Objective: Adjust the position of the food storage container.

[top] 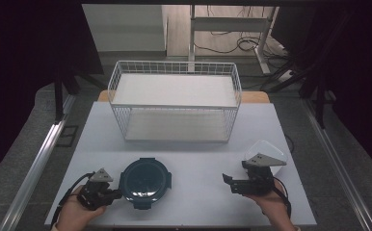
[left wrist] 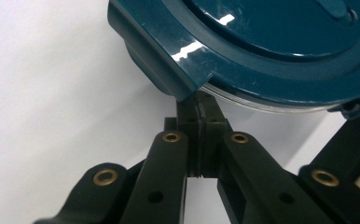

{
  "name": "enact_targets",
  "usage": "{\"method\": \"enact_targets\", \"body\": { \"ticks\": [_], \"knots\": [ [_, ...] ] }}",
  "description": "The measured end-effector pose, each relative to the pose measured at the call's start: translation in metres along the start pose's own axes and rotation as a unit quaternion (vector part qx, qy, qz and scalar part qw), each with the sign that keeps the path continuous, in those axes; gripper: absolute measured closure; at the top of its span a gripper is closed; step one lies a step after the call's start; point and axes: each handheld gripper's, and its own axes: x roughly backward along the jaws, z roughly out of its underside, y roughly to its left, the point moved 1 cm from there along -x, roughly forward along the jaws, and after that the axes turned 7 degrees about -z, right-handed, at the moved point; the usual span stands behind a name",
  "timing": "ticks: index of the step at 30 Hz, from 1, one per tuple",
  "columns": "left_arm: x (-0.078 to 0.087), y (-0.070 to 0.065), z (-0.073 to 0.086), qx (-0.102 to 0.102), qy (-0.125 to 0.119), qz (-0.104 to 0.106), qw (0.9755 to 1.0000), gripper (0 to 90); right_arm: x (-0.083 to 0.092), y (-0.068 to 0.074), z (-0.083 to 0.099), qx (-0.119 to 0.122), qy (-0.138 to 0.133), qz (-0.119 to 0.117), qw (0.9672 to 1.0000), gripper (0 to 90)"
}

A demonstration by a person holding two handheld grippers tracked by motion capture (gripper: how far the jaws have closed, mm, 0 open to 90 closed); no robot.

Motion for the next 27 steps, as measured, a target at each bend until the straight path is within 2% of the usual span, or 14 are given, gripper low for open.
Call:
{"method": "enact_targets", "body": {
  "ticks": [4,17,23,27],
  "knots": [
    [-0.006,-0.007,-0.011,-0.012,0.001,0.003,0.9999,90.0,0.000,0.000,0.000,0.001,0.000,-0.002,1.0000,14.0],
    [-0.027,-0.019,-0.045,-0.023,0.000,0.018,0.9996,90.0,-0.001,0.000,0.000,0.002,0.000,-0.005,1.0000,14.0],
    [-0.037,-0.032,-0.060,-0.045,0.002,0.035,0.9984,90.0,-0.001,0.000,0.000,0.003,0.001,-0.005,1.0000,14.0],
    [-0.042,-0.035,-0.066,-0.048,0.003,0.040,0.9980,90.0,-0.002,0.001,0.000,0.003,0.003,-0.005,1.0000,14.0]
  ]
}}
